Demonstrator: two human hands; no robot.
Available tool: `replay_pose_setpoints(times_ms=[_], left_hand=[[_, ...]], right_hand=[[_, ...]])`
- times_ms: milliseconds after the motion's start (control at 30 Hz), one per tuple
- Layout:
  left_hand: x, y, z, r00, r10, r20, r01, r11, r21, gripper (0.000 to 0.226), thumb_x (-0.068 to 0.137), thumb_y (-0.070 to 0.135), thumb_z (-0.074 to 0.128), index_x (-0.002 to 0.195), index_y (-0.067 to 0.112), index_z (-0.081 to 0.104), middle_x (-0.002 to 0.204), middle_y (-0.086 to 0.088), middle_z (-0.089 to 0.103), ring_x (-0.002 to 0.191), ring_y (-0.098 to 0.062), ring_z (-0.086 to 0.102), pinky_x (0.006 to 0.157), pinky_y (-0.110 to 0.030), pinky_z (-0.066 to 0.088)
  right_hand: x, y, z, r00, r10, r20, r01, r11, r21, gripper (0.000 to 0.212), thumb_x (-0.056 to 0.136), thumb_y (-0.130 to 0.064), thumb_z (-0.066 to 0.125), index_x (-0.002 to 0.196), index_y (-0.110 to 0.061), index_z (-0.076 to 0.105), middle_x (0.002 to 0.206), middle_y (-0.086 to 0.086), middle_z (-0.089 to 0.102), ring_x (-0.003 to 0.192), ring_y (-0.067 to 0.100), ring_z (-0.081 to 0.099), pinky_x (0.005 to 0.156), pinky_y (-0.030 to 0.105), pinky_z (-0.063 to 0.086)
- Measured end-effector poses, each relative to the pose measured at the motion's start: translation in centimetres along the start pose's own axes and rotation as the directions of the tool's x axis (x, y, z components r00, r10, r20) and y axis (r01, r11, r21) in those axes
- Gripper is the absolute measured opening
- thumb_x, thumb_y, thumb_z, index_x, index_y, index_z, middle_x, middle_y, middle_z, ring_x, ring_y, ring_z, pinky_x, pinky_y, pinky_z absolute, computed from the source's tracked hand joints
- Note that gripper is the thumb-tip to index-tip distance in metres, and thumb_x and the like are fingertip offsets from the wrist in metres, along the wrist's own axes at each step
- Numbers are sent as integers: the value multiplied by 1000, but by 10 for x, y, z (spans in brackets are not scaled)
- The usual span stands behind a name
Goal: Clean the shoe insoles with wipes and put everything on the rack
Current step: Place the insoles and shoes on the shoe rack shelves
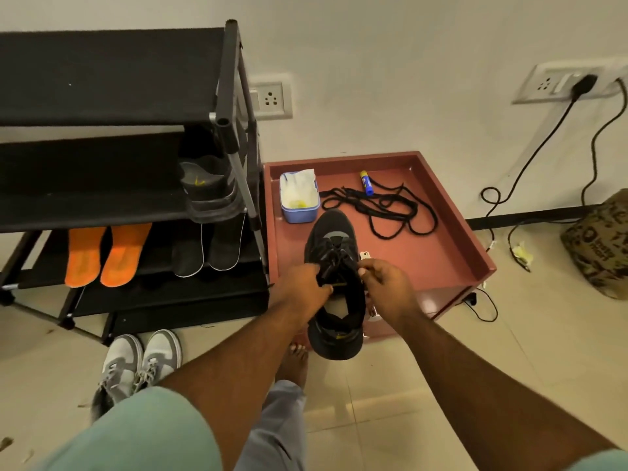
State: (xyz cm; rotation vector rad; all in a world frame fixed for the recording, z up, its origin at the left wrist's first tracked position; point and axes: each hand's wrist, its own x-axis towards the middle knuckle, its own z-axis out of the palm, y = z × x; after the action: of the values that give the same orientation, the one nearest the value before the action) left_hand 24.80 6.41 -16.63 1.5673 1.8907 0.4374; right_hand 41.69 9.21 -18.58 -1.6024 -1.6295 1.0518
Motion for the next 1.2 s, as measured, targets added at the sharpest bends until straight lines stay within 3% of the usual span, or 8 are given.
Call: replay_pose_setpoints(times_ms=[100, 233, 433, 567, 767, 967, 1067, 1200], left_hand=[[-4, 1, -3, 997, -63, -32, 64, 998, 5, 8, 92, 31, 64, 90, 23, 64, 80, 6, 62, 71, -6, 57, 57, -19, 39], [-11, 0, -4, 973, -186, -136, 160, 971, -176, 32, 87, 23, 68, 60, 20, 53, 58, 4, 53, 54, -7, 51, 49, -20, 34], [-19, 3, 5, 897, -331, -292, 170, 870, -463, 26, 85, 28, 75, 71, 12, 59, 69, 0, 59, 64, -14, 57, 51, -20, 37], [-25, 1, 13, 926, -271, -262, 121, 872, -475, 28, 90, 31, 71, 72, 13, 58, 72, -4, 63, 66, -18, 61, 56, -22, 44], [-15, -13, 13, 889, -393, -235, 168, 758, -630, 26, 91, 25, 70, 73, 7, 63, 70, -11, 69, 69, -27, 72, 71, -48, 61], [-14, -16, -2, 783, -540, -309, 301, 763, -572, 22, 95, 31, 64, 85, 11, 60, 92, -9, 67, 63, -19, 64, 53, -35, 54], [-13, -9, -11, 835, -276, -475, 172, 953, -251, 18, 96, 32, 60, 108, 19, 57, 113, 6, 44, 80, -11, 52, 60, -22, 37], [11, 3, 1, 945, -26, -327, -74, 955, -288, 16, 97, 11, 59, 111, 15, 67, 106, 2, 62, 96, -11, 59, 82, -23, 48]], right_hand=[[10, 1, -15, 998, -29, -53, 14, 965, -260, 16, 94, -22, 53, 83, -25, 63, 70, -7, 61, 62, 12, 54, 51, 17, 37], [16, 6, -23, 985, 23, -172, -72, 956, -283, 15, 94, -26, 54, 82, -20, 62, 71, -4, 60, 68, 16, 56, 51, 22, 34], [14, -22, -14, 960, 43, -277, -95, 979, -179, 17, 93, -23, 49, 102, -22, 63, 97, 0, 66, 85, 18, 58, 73, 30, 47], [10, -31, -6, 983, 125, -132, -181, 714, -676, 30, 91, -39, 45, 116, -32, 61, 127, 4, 47, 114, 28, 41, 94, 46, 34], [7, -6, 18, 952, -204, 228, 277, 891, -359, 52, 95, -42, 49, 142, -20, 42, 149, 3, 38, 135, 21, 36, 108, 30, 29], [17, -5, 26, 998, -52, 39, 53, 998, -30, 56, 84, -48, 63, 131, -18, 56, 122, 1, 63, 111, 15, 58, 97, 33, 47], [17, -5, 23, 996, 13, 84, -20, 997, 79, 55, 81, -49, 67, 126, -19, 60, 115, -6, 65, 104, 10, 60, 92, 26, 50], [33, -3, 12, 989, 131, 69, -147, 933, 328, 19, 93, -25, 56, 101, -17, 72, 92, -2, 71, 89, 15, 66, 84, 30, 53]])
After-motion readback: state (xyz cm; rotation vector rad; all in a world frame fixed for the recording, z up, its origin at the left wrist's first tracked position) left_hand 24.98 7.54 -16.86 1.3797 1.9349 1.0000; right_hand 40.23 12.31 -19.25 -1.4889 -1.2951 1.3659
